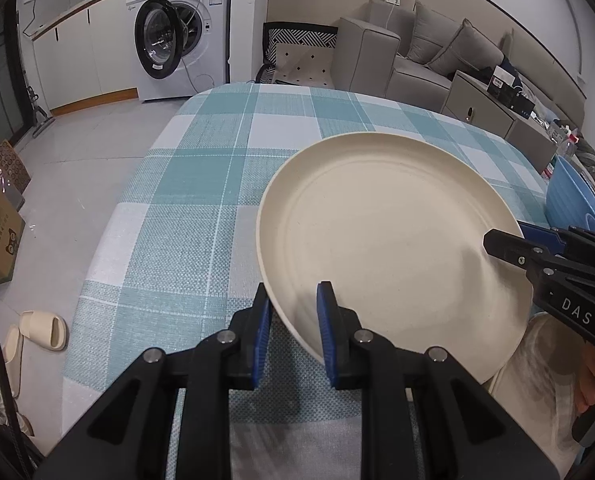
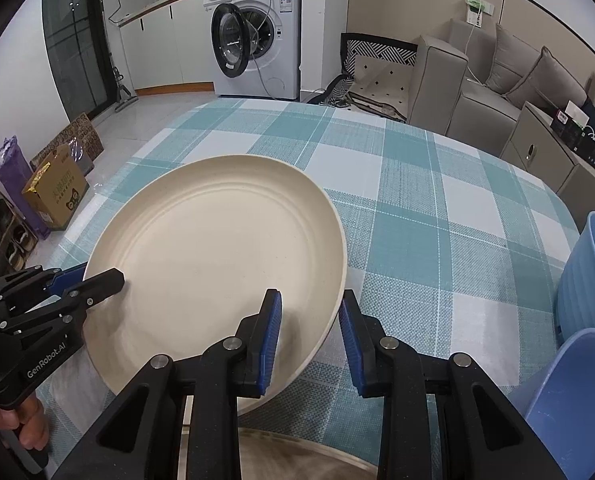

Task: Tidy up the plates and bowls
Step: 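Lift the cream plate with both grippers and carry it toward the plate stack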

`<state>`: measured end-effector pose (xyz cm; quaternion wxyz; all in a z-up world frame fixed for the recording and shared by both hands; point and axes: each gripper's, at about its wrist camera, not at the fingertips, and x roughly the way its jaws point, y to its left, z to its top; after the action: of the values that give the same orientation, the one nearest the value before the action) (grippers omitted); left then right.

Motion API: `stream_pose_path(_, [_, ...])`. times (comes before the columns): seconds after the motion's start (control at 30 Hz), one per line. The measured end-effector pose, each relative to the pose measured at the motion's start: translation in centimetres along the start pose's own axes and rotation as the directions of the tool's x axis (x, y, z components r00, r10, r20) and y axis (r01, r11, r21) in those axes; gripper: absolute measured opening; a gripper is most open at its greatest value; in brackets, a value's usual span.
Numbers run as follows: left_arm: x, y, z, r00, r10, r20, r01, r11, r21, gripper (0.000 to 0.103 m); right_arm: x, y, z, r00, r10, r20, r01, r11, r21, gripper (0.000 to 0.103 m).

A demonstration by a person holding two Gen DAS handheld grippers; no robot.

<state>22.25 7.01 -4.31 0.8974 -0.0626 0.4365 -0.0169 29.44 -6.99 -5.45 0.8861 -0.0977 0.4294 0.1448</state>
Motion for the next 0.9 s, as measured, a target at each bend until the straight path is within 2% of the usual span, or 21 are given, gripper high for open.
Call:
stream_pose_path(0.47, [-4.1,-0.1,-0.5,0.997,0.02,0.08,-0.02,1.0,-0.006,0.021,-4.9,0.7,-0.4,0.995,0.041,0.095,-0.041,0.999,-0.002,0.03])
stream_pose_path(0.9, [-9.0,-1.2,-2.0,0.987,0.016,0.159,-0.017,1.0,0.005,0.021,-10.7,0.6,-2.9,0.984,0.045,0.173,-0.046,0.999,0.005,0.03])
